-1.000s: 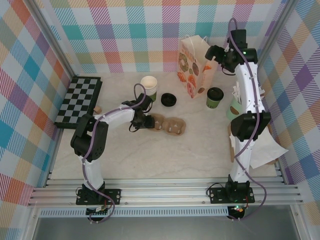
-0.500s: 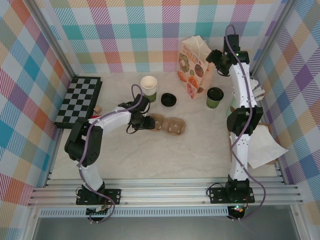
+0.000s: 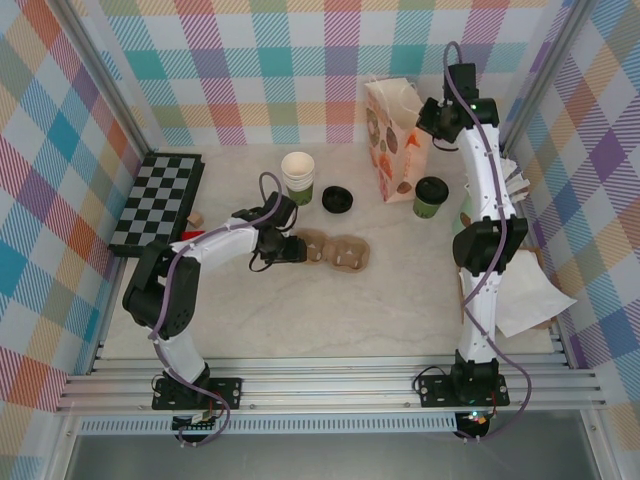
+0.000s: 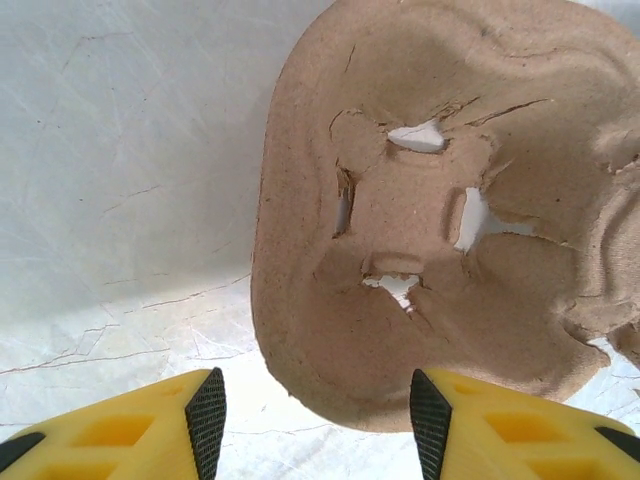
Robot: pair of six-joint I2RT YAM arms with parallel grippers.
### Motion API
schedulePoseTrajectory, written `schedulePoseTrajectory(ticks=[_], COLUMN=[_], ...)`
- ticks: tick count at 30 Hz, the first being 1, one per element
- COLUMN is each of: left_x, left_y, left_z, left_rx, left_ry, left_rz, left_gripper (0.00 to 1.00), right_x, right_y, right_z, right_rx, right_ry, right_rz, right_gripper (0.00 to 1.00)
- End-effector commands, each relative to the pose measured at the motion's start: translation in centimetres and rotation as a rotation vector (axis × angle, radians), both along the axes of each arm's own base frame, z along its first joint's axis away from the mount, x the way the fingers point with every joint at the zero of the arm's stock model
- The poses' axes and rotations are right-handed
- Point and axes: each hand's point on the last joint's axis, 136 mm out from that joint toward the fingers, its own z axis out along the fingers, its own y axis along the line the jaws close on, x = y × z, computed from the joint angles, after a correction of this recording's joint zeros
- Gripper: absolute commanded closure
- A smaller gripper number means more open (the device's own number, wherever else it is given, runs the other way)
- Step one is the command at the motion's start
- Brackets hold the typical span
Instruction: Pack the takeout coffee
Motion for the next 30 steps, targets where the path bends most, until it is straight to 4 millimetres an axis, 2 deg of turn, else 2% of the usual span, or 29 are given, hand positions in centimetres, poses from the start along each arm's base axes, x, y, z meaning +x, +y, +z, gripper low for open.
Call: schedulePoseTrajectory(ticks=[1,3,9,13,16,19,21,23,27,30], left_x=[0.1,0.1,0.1,-0.1,-0.9,-2.3,-3.4,-4.7,-7.3,-9.7], left_y=[0.6,0.6,0.7,1.9,3.5,6.3,9.2,12.0,16.8,21.0], left_z=[1.1,1.4,4.1,7.2,10.8,14.6,16.6,18.0,20.6,22.9], left_rx=[0.002,0.000,-0.025,-0.029,-0.045,-0.037,0.007,0.054,0.124,0.214], left_ry=[-0.029,-0.037,-0.095,-0.163,-0.250,-0.332,-0.361,-0.378,-0.427,-0.475], left_rz=[0.019,0.018,0.012,0.037,0.080,0.167,0.272,0.370,0.532,0.698], left_gripper=[0.47,0.47,0.45,0.43,0.40,0.24,0.09,0.00,0.00,0.00], right_x=[-1.3,-1.2,-1.0,-2.3,-4.7,-8.3,-11.4,-13.9,-19.0,-21.6], right_y=[0.6,1.0,4.0,5.1,5.9,7.6,9.8,11.8,16.5,20.1], right_z=[2.4,3.3,7.0,11.4,15.3,18.1,19.1,19.3,18.7,16.4], right_rx=[-0.036,-0.053,-0.046,-0.076,-0.107,-0.091,-0.066,-0.063,-0.035,0.060], right_ry=[-0.040,-0.072,-0.232,-0.352,-0.429,-0.464,-0.463,-0.459,-0.444,-0.348], right_rz=[0.061,0.097,0.314,0.369,0.390,0.446,0.519,0.573,0.665,0.673], right_gripper=[0.93,1.00,1.00,1.00,1.00,1.00,1.00,1.00,1.00,1.00])
